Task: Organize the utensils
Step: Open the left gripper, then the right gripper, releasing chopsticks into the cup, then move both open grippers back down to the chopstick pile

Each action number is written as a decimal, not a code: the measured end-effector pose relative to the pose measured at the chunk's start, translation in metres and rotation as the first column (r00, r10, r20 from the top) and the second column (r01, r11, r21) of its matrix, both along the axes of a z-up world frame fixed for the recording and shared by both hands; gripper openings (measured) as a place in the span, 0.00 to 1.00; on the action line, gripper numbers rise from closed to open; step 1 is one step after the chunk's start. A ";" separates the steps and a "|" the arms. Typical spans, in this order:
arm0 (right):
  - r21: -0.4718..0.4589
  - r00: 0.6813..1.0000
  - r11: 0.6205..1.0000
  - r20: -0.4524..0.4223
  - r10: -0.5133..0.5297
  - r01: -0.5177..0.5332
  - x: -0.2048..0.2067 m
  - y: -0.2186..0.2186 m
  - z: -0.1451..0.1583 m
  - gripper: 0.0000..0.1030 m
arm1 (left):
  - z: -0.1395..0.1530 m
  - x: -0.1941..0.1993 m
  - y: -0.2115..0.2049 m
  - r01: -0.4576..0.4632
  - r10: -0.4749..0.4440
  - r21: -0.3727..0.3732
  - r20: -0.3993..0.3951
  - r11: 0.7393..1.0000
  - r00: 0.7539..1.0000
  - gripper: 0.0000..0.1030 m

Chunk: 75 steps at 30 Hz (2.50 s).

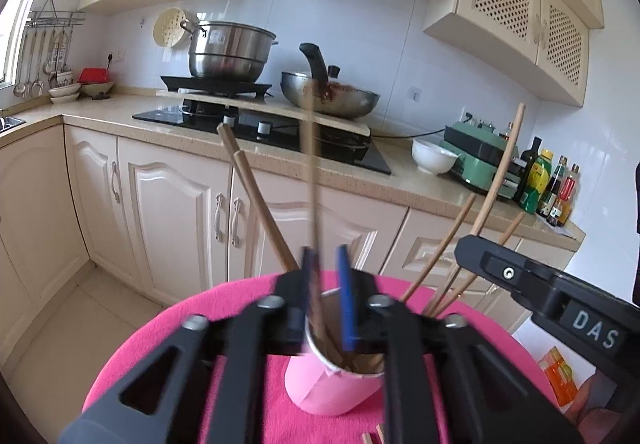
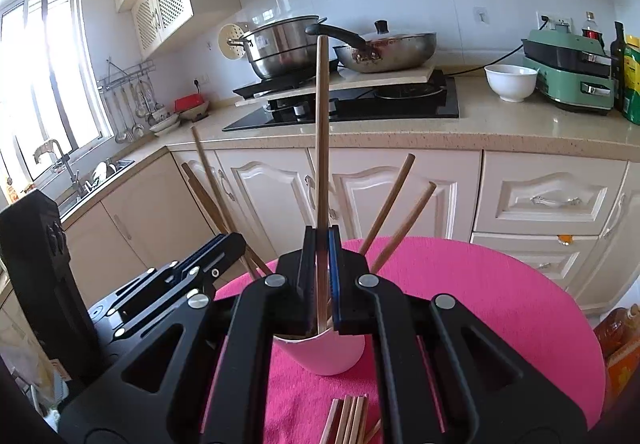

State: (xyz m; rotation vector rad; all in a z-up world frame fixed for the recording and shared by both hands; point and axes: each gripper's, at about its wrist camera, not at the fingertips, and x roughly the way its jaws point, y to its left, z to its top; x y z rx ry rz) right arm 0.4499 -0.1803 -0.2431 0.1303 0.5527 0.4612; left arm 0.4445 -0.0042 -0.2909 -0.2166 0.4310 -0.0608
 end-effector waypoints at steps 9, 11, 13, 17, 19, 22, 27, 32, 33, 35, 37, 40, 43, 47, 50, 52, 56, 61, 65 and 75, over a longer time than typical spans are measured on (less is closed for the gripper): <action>-0.016 0.998 1.000 -0.067 -0.009 0.008 -0.001 0.007 -0.007 0.07 | 0.007 -0.011 0.010 -0.011 0.011 0.000 -0.051 1.000 0.999 0.31; -0.019 0.997 1.000 -0.077 -0.018 0.016 -0.002 0.007 -0.008 0.07 | 0.008 -0.014 0.013 -0.019 0.019 0.009 -0.070 1.000 0.997 0.33; -0.022 0.996 0.999 -0.089 -0.028 0.026 -0.002 0.007 -0.009 0.07 | 0.008 -0.018 0.015 -0.027 0.029 0.024 -0.092 0.999 0.995 0.34; -0.030 0.993 0.999 -0.112 -0.042 0.039 -0.003 0.007 -0.009 0.07 | 0.008 -0.027 0.018 -0.041 0.047 0.054 -0.125 0.998 0.991 0.34; -0.031 0.992 0.998 -0.115 -0.054 0.050 -0.006 0.007 -0.008 0.07 | 0.008 -0.031 0.019 -0.041 0.048 0.058 -0.139 0.997 0.989 0.34; -0.038 0.991 0.998 -0.121 -0.061 0.056 -0.008 0.008 -0.005 0.08 | 0.008 -0.037 0.021 -0.040 0.048 0.055 -0.156 0.998 0.987 0.34; -0.038 0.990 0.997 -0.121 -0.071 0.067 -0.014 0.006 0.001 0.10 | 0.008 -0.045 0.024 -0.034 0.042 0.047 -0.182 0.998 0.982 0.35; -0.028 0.991 0.996 -0.104 -0.088 0.085 -0.023 0.001 0.008 0.45 | 0.009 -0.055 0.023 -0.023 0.033 0.051 -0.197 0.998 0.980 0.36; -0.027 0.991 0.996 -0.096 -0.092 0.090 -0.026 0.000 0.010 0.46 | 0.010 -0.055 0.023 -0.021 0.031 0.051 -0.199 0.998 0.979 0.36; -0.027 0.992 0.996 -0.087 -0.090 0.088 -0.033 -0.002 0.015 0.46 | 0.010 -0.060 0.022 -0.016 0.025 0.046 -0.206 0.999 0.978 0.36; -0.036 0.993 0.995 -0.074 -0.094 0.092 -0.040 -0.005 0.020 0.46 | 0.009 -0.064 0.021 -0.007 0.015 0.041 -0.217 0.999 0.976 0.36; -0.050 0.993 0.993 -0.056 -0.107 0.105 -0.051 -0.014 0.026 0.46 | 0.006 -0.069 0.017 0.013 -0.004 0.036 -0.243 0.999 0.970 0.36; -0.085 0.990 0.988 -0.053 -0.133 0.128 -0.065 -0.029 0.026 0.46 | -0.002 -0.076 0.008 0.039 -0.032 0.018 -0.288 0.999 0.957 0.36; -0.129 0.981 0.980 -0.103 -0.167 0.153 -0.078 -0.048 0.010 0.46 | -0.017 -0.079 -0.010 0.087 -0.080 0.004 -0.352 0.996 0.933 0.36; -0.150 0.967 0.973 -0.159 -0.201 0.177 -0.087 -0.062 -0.009 0.46 | -0.034 -0.073 -0.028 0.136 -0.123 -0.002 -0.438 0.991 0.891 0.36; -0.155 0.955 0.970 -0.200 -0.218 0.188 -0.093 -0.070 -0.022 0.46 | -0.049 -0.070 -0.040 0.172 -0.155 -0.012 -0.502 0.985 0.851 0.36; -0.170 0.933 0.966 -0.269 -0.238 0.197 -0.103 -0.082 -0.045 0.46 | -0.080 -0.062 -0.059 0.210 -0.171 -0.010 -0.619 0.978 0.767 0.36; -0.168 0.919 0.964 -0.307 -0.248 0.204 -0.111 -0.089 -0.060 0.46 | -0.100 -0.060 -0.069 0.228 -0.170 -0.003 -0.675 0.974 0.718 0.36; -0.167 0.912 0.964 -0.324 -0.252 0.207 -0.112 -0.092 -0.065 0.46 | -0.107 -0.055 -0.075 0.236 -0.152 0.026 -0.695 0.971 0.703 0.36; -0.171 0.902 0.966 -0.357 -0.242 0.191 -0.103 -0.093 -0.075 0.46 | -0.116 -0.035 -0.079 0.228 -0.123 0.046 -0.732 0.973 0.670 0.36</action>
